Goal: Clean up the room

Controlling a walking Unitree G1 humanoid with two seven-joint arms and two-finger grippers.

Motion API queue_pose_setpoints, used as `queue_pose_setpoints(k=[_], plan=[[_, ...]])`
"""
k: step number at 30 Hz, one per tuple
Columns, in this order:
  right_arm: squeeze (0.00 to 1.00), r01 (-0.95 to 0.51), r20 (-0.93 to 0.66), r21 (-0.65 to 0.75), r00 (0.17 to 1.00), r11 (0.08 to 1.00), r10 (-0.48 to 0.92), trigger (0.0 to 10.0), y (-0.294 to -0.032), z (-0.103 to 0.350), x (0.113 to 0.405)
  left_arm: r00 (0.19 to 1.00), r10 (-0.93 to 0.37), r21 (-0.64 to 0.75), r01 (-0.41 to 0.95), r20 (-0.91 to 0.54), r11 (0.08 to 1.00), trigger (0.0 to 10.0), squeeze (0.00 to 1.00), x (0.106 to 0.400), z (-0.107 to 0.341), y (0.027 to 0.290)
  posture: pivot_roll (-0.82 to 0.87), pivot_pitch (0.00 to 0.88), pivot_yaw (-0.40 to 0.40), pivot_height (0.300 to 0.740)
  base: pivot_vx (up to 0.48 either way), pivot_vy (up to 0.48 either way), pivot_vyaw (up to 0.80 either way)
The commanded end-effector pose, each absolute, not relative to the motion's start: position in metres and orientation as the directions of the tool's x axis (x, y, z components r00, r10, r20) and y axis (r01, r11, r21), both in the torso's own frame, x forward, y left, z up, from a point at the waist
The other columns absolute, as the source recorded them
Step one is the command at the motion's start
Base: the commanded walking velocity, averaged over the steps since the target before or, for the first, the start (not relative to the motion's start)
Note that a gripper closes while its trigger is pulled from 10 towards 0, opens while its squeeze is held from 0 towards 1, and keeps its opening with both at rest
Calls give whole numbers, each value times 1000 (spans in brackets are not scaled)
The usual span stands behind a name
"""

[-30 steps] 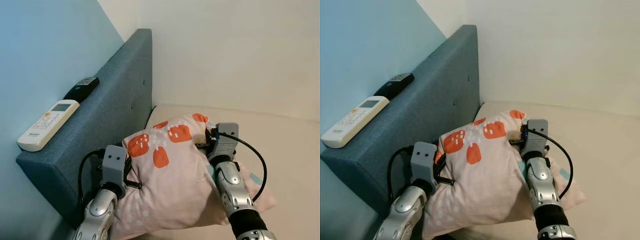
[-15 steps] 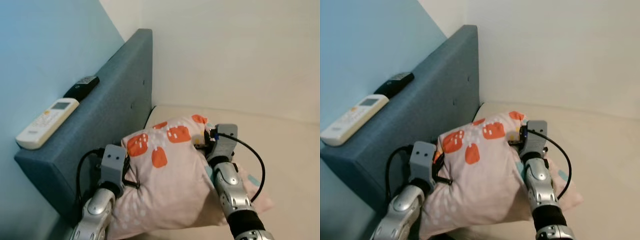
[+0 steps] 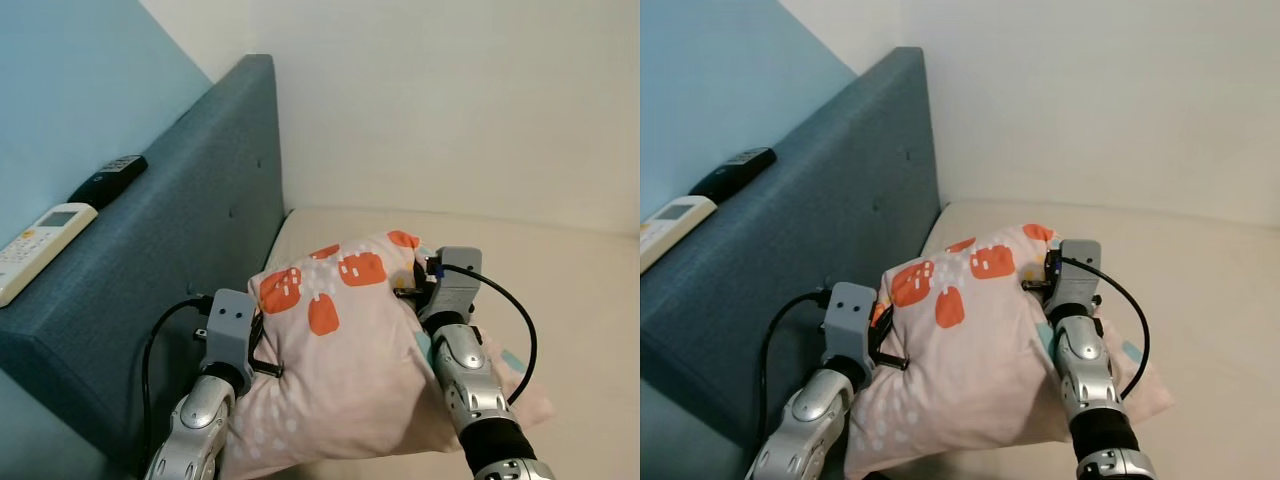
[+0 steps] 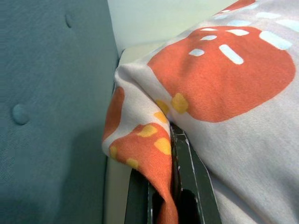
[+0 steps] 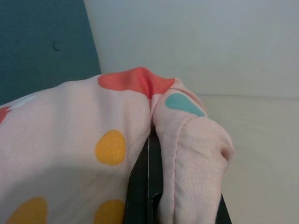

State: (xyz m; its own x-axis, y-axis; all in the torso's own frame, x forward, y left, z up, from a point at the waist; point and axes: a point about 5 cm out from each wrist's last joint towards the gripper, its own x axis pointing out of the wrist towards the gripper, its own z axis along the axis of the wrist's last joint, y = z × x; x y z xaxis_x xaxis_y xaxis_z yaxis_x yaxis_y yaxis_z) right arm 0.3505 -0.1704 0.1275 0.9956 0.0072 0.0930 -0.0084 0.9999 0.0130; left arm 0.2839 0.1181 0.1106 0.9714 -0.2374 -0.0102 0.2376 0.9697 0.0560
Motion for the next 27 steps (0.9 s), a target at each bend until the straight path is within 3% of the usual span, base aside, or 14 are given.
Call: queue_pose_setpoints(k=[1,9,15,27], plan=[[0,-24,123,13,992,1000,22,10000,-165,134,352,969,-244,89,241,23,966,10000,0,285,115,118,-49,98,-6,740,0,0,0],[0,-87,133,-53,987,995,93,10000,-153,143,361,973,-180,92,168,144,981,10000,0,298,134,124,-53,103,-7,740,0,0,0],[0,-118,168,-88,977,989,131,10000,-146,155,368,944,-205,88,188,257,978,10000,0,305,157,115,-53,103,-10,735,0,0,0],[0,-117,164,-90,978,989,131,10000,-146,151,365,937,-249,120,226,246,967,10000,0,304,151,111,-53,105,-8,680,0,0,0]])
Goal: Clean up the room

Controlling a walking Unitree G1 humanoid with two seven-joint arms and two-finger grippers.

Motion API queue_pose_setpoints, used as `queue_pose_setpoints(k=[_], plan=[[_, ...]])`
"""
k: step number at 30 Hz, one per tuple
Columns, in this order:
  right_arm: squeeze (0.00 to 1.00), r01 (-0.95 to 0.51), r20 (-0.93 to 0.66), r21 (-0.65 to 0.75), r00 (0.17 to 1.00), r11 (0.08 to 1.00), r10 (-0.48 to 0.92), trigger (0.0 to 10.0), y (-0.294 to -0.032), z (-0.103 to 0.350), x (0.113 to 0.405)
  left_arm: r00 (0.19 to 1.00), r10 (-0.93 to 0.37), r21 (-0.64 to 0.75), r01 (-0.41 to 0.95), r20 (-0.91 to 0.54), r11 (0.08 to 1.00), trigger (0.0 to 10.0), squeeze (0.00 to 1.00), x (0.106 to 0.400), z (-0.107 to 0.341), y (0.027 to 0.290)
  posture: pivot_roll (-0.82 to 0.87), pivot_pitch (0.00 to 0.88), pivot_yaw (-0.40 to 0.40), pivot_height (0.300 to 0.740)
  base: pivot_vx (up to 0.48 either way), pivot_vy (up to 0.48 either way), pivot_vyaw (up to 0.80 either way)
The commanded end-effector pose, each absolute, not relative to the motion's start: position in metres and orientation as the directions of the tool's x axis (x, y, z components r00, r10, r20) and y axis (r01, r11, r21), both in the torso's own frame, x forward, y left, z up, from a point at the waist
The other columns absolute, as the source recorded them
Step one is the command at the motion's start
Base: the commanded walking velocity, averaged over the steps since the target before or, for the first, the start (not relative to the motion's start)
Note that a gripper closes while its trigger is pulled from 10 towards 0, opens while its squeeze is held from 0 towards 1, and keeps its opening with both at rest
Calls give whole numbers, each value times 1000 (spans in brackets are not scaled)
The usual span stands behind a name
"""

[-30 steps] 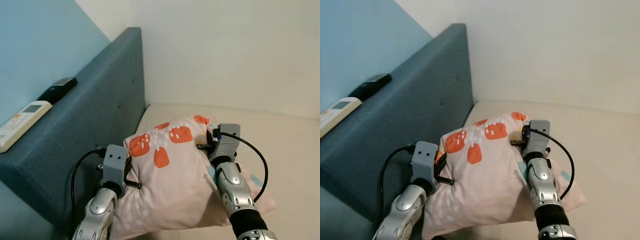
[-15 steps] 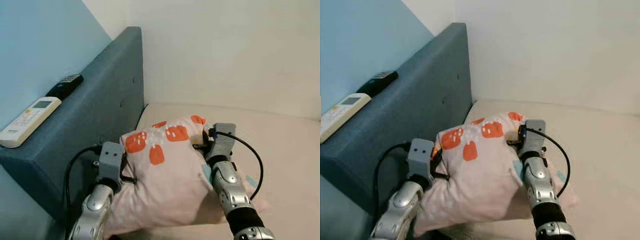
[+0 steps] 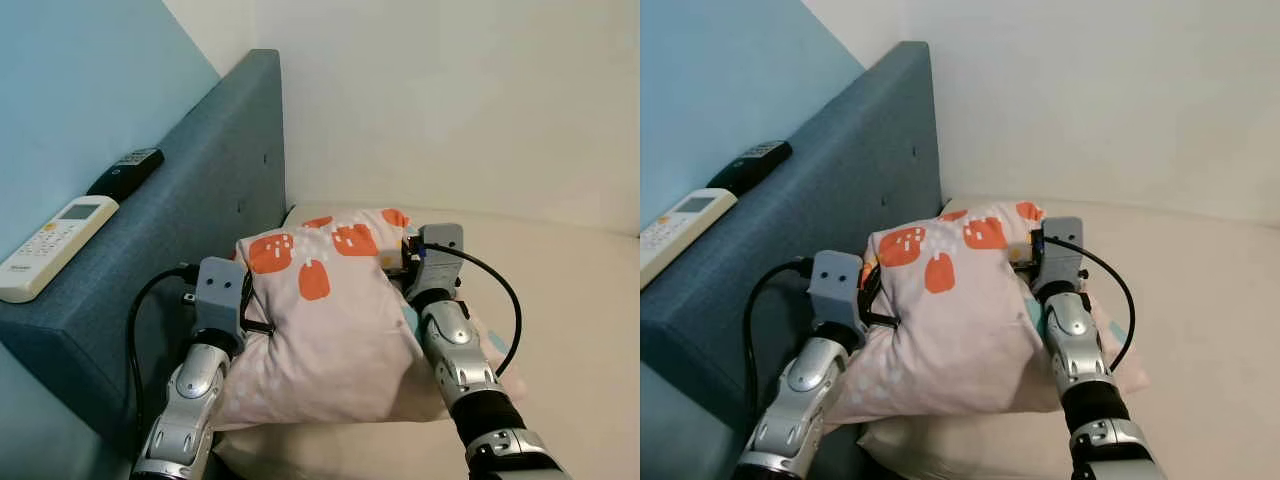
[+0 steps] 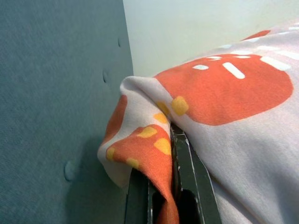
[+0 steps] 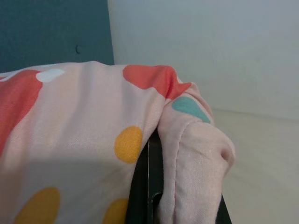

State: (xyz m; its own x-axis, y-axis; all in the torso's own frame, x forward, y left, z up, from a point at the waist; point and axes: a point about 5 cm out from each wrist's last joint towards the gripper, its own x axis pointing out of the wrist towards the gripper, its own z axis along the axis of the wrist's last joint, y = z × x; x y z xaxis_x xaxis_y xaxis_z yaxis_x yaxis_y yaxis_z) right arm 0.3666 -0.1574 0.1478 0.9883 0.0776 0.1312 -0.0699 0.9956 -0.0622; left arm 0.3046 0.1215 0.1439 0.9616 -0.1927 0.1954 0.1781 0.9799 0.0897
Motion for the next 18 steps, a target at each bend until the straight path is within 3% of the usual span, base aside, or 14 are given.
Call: queue_pose_setpoints(k=[1,9,18], plan=[[0,-117,164,-90,978,989,131,10000,-146,151,365,937,-249,120,226,246,967,10000,0,304,151,111,-53,105,-8,680,0,0,0],[0,-122,161,-79,978,989,134,10000,-145,148,365,935,-264,132,238,236,962,10000,0,304,148,111,-50,104,-8,645,0,0,0],[0,-117,149,-68,981,991,126,10000,-147,144,362,931,-287,145,260,223,955,10000,0,304,146,109,-49,98,-5,645,0,0,0]])
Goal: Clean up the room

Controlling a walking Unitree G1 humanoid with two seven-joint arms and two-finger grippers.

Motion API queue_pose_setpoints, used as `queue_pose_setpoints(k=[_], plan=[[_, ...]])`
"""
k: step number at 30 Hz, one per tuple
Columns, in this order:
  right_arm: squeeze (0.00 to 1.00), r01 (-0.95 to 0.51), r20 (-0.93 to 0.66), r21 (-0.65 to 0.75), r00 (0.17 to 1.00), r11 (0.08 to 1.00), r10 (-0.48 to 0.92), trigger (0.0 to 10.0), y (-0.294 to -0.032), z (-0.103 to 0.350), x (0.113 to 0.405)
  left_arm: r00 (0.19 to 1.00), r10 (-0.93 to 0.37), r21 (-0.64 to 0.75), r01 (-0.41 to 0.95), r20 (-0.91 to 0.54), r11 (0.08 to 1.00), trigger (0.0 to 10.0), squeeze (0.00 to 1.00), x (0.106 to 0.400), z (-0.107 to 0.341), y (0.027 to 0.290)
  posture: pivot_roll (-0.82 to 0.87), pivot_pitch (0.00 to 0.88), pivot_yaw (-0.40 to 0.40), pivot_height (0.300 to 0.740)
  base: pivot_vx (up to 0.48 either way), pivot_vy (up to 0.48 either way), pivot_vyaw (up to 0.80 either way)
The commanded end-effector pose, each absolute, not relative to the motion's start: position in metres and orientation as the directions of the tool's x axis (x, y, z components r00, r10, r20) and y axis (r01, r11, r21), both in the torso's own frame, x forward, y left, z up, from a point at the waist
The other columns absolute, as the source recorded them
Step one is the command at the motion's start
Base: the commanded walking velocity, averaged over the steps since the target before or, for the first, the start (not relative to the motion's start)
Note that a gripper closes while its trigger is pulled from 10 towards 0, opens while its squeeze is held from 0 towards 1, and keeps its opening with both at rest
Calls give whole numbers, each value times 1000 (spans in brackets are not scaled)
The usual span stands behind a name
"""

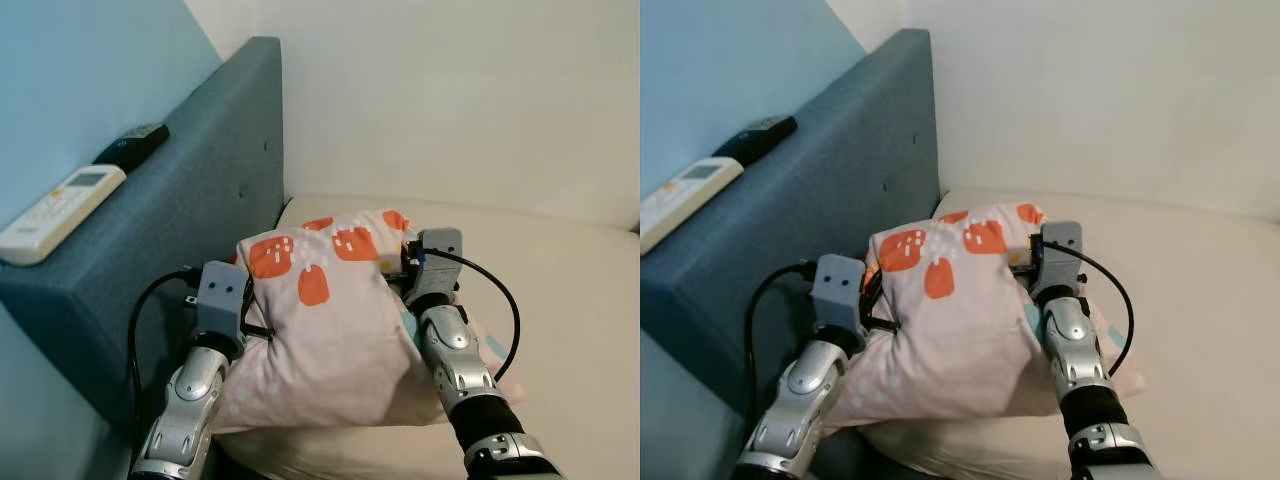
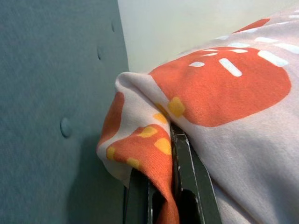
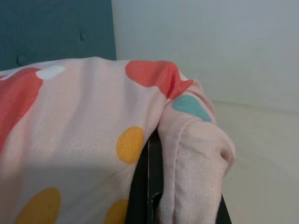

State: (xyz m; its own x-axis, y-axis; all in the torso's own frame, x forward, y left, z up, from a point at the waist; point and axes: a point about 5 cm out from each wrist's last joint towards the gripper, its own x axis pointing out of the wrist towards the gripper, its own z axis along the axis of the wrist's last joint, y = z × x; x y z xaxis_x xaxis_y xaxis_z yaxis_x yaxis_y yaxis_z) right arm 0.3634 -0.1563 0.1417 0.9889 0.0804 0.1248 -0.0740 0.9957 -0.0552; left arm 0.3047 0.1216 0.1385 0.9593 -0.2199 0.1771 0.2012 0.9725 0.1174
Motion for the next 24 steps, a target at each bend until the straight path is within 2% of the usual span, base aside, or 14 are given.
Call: queue_pose_setpoints(k=[1,9,16,24], plan=[[0,-113,145,-65,982,991,122,10000,-147,142,362,929,-297,148,269,222,952,10000,0,304,146,108,-49,98,-4,645,0,0,0],[0,-98,135,-45,985,994,103,10000,-150,138,360,922,-321,152,293,216,944,10000,0,303,145,105,-48,94,2,645,0,0,0],[0,-93,133,-32,986,995,97,10000,-151,137,359,919,-333,154,305,213,940,10000,0,303,145,103,-46,96,4,617,0,0,0],[0,-86,130,-29,987,996,90,10000,-153,136,358,919,-339,165,310,199,936,10000,0,304,143,104,-41,112,9,617,0,0,0]])
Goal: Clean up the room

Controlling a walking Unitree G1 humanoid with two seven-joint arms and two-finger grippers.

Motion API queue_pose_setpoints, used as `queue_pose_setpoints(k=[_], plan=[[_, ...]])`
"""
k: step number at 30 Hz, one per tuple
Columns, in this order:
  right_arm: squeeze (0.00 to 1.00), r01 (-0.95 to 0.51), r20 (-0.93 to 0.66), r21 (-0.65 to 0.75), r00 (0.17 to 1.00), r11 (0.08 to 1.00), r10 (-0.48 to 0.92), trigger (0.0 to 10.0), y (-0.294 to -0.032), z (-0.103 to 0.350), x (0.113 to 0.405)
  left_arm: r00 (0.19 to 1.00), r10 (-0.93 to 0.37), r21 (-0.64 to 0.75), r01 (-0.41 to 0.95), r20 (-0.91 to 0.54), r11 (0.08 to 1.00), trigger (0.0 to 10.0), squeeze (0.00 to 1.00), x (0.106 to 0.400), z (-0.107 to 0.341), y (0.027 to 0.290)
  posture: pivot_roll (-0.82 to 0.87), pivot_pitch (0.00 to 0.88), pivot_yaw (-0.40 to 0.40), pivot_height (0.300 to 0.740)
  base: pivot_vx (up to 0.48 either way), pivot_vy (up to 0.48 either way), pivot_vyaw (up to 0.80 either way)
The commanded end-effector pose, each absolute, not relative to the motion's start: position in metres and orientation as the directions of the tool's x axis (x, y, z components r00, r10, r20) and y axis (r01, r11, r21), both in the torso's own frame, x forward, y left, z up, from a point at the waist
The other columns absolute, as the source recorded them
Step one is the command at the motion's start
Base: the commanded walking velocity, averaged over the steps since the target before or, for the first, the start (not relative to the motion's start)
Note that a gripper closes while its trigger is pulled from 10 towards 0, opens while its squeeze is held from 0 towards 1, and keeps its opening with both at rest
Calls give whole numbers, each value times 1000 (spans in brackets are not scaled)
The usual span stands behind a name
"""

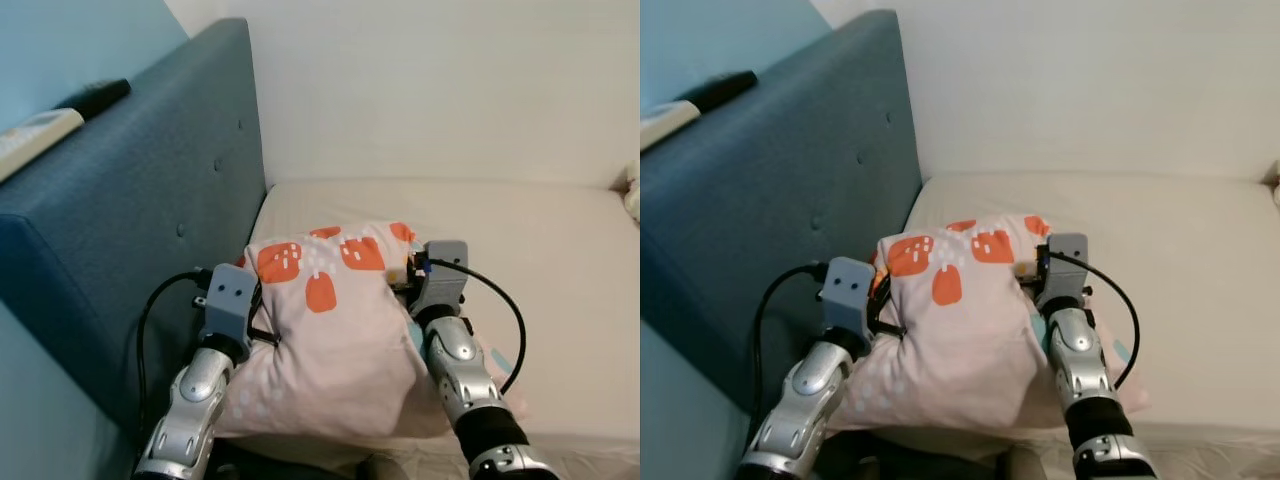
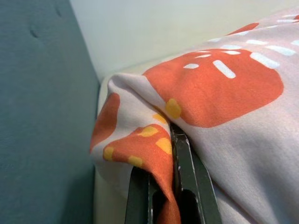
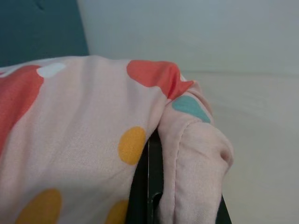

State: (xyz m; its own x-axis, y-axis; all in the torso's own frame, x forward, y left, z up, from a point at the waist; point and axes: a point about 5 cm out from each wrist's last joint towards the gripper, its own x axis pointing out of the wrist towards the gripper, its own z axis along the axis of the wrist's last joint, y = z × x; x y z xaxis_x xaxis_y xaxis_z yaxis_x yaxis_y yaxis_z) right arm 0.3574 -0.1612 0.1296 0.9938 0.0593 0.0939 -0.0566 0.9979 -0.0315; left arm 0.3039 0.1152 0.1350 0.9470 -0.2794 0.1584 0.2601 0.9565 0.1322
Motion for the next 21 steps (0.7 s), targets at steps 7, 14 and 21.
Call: queue_pose_setpoints(k=[7,14,21], plan=[[0,-84,125,-30,988,996,87,10000,-154,137,360,925,-340,200,305,171,931,10000,0,307,142,111,-38,129,10,617,0,0,0],[0,-90,123,-32,988,995,93,10000,-154,137,361,923,-352,226,313,158,922,10000,0,308,142,119,-28,145,8,617,0,0,0],[0,-92,116,-16,989,996,94,10000,-152,136,360,921,-365,246,326,135,913,10000,0,307,140,120,-25,167,19,608,0,0,0]])
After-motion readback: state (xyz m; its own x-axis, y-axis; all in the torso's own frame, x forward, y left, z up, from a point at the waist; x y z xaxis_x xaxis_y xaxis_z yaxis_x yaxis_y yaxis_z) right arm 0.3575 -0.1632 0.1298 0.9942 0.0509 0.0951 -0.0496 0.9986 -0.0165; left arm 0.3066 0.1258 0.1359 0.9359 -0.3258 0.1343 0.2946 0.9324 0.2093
